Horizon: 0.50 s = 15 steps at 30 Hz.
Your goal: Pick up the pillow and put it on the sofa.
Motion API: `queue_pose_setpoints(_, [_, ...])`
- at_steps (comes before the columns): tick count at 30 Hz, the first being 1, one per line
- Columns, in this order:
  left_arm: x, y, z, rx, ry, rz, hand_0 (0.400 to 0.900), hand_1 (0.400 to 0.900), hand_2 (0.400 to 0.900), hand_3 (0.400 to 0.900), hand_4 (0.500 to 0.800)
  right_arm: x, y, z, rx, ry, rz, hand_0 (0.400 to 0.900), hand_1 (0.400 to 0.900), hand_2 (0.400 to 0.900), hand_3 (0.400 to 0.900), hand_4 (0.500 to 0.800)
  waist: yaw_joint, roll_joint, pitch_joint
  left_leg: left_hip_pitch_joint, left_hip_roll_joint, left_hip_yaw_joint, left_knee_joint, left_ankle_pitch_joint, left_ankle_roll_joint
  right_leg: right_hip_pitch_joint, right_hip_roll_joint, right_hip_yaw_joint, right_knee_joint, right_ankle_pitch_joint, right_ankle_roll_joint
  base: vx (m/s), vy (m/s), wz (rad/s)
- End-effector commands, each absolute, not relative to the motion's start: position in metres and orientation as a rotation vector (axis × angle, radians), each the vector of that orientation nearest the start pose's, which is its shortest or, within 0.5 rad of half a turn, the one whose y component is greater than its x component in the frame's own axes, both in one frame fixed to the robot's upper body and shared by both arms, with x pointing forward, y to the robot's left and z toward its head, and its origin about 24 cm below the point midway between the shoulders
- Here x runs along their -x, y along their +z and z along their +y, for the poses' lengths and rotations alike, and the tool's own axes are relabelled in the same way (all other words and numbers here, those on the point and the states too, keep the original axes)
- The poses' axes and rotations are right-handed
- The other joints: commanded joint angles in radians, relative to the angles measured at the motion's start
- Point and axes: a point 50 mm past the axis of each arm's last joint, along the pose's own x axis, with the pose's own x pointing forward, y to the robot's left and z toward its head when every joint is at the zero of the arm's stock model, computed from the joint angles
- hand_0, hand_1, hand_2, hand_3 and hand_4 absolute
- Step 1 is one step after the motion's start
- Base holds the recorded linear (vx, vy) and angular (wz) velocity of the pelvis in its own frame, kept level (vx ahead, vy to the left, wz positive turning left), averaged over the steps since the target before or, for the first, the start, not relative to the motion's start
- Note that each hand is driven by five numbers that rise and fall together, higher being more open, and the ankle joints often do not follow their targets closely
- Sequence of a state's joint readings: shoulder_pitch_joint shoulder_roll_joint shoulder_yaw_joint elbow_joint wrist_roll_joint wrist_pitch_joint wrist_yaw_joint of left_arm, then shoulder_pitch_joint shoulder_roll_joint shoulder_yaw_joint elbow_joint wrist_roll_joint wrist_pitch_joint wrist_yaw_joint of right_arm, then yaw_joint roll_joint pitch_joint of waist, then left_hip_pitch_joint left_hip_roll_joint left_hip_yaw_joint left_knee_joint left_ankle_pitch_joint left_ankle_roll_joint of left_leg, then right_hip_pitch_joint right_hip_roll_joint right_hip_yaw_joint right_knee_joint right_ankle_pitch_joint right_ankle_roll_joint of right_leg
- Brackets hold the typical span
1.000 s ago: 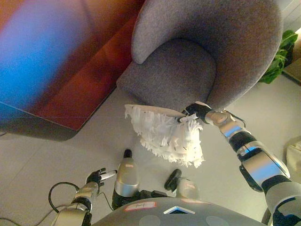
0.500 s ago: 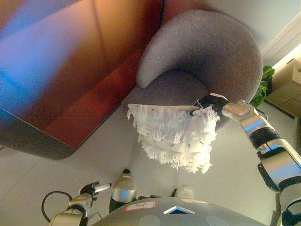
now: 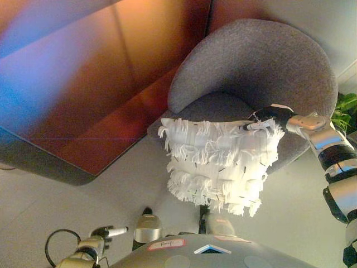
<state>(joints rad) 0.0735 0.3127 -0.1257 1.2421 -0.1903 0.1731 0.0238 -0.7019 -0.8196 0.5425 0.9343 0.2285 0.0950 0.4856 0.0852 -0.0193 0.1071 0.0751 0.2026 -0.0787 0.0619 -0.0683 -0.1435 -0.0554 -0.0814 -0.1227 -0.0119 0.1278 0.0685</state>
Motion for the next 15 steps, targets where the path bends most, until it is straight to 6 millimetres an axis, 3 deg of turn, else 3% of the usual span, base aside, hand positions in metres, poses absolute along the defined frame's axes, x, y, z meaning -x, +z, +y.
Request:
queue_pose_setpoints(1, [-0.042,-0.149,0.3,-0.317,0.292,1.443,0.9,0.9,0.9,0.9,0.8,-0.367,0.194,-0.328,0.649,0.081,0.249,0.4,0.4,0.4,0.4,0.5,0.024,-0.077,-0.044,0.048,-0.02,0.029,0.091,0.055,0.023,0.01,-0.075,-0.001,0.093,-0.082,0.056,0.2,-0.243,0.13])
queue_pose_setpoints(4, [-0.041,-0.151,0.296,-0.314,0.295,1.448,0.9,0.9,0.9,0.9,0.8,-0.365,0.196,-0.337,0.653,0.041,0.285,0.4,0.4,0.4,0.4,0.5,0.026,-0.074,-0.042,-0.006,0.002,0.032,0.176,0.137,0.009,0.051,-0.057,-0.016,0.074,-0.099,0.027,0.22,-0.269,0.13])
queue_pose_setpoints(6, [-0.039,-0.151,0.296,-0.309,0.301,1.46,0.9,0.9,0.9,0.9,0.8,-0.362,0.197,-0.345,0.656,0.0,0.301,0.4,0.4,0.4,0.4,0.5,0.024,-0.076,-0.038,-0.041,0.009,0.046,0.224,0.15,0.013,0.07,-0.051,-0.018,0.065,-0.109,0.011,0.22,-0.204,0.22])
queue_pose_setpoints(10, [-0.038,-0.152,0.295,-0.337,0.267,1.484,0.9,0.9,0.9,0.9,0.8,-0.351,0.207,-0.368,0.645,-0.115,0.329,0.4,0.4,0.4,0.4,0.5,0.02,-0.056,-0.037,-0.061,0.021,0.119,0.116,0.175,0.002,0.099,-0.026,-0.048,0.048,-0.135,0.005,0.21,-0.135,0.41])
queue_pose_setpoints(12, [-0.038,-0.152,0.295,-0.358,0.249,1.487,0.9,0.9,0.9,0.9,0.8,-0.339,0.214,-0.387,0.64,-0.181,0.354,0.4,0.4,0.4,0.4,0.5,0.007,-0.036,-0.035,-0.069,0.049,0.167,0.08,0.215,-0.023,0.103,-0.017,-0.073,0.053,-0.154,-0.005,0.14,-0.064,0.57])
queue_pose_setpoints(15, [-0.037,-0.153,0.292,-0.369,0.238,1.487,0.9,0.9,0.9,0.9,0.8,-0.322,0.221,-0.41,0.657,-0.255,0.378,0.4,0.4,0.4,0.4,0.5,-0.006,-0.019,-0.044,-0.054,0.048,0.163,0.009,0.227,-0.043,0.097,-0.019,-0.089,0.048,-0.157,-0.006,0.11,-0.004,0.38])
